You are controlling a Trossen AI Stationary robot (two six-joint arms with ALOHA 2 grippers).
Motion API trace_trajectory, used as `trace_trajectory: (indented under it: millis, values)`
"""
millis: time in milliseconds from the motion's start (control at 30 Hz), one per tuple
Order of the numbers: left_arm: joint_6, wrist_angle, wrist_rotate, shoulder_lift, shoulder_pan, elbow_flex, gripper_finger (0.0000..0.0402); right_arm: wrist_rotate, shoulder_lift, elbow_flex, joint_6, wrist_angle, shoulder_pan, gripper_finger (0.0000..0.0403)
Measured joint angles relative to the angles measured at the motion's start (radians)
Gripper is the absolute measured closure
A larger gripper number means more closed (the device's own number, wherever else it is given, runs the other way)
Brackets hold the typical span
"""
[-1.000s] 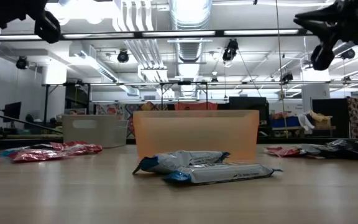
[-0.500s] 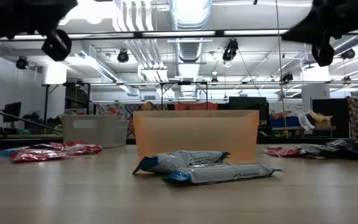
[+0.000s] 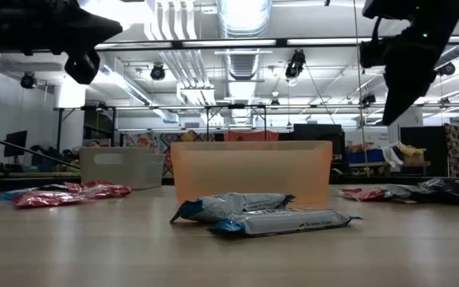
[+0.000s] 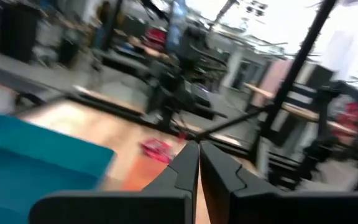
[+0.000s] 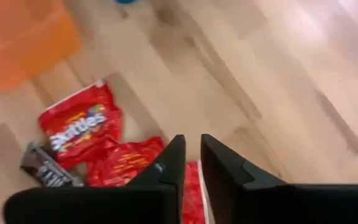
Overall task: Sort candy
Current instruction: Put the red candy into the blue bin
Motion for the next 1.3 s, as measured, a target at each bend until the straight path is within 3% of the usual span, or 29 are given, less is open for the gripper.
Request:
trace_trajectory:
  millis: [200, 333, 833, 1133, 1300]
  values:
    - [0.058, -0.023, -0.061, 0.012, 0.000, 0.055, 0.0402, -0.051, 0.070, -0.002, -0.114, 0.043, 0.012, 0.0284]
    - [0.061, -0.058, -0.061, 0.019, 0.000, 0.071, 0.0402, -0.100, 0.091, -0.048, -0.222, 0.173, 0.045, 0.0259]
    - [0.103, -0.061, -0.064, 0.037, 0.000, 0.069, 0.0402, -0.108, 0.230, -0.219, -0.156, 0.565, 0.107, 0.0257]
    - [0.107, -0.061, -0.064, 0.047, 0.000, 0.068, 0.0402, -0.104, 0.371, -0.237, -0.138, 0.656, 0.107, 0.0260]
    - [0.107, -0.061, -0.064, 0.059, 0.000, 0.068, 0.0402, -0.104, 0.431, -0.234, -0.134, 0.672, 0.107, 0.0289]
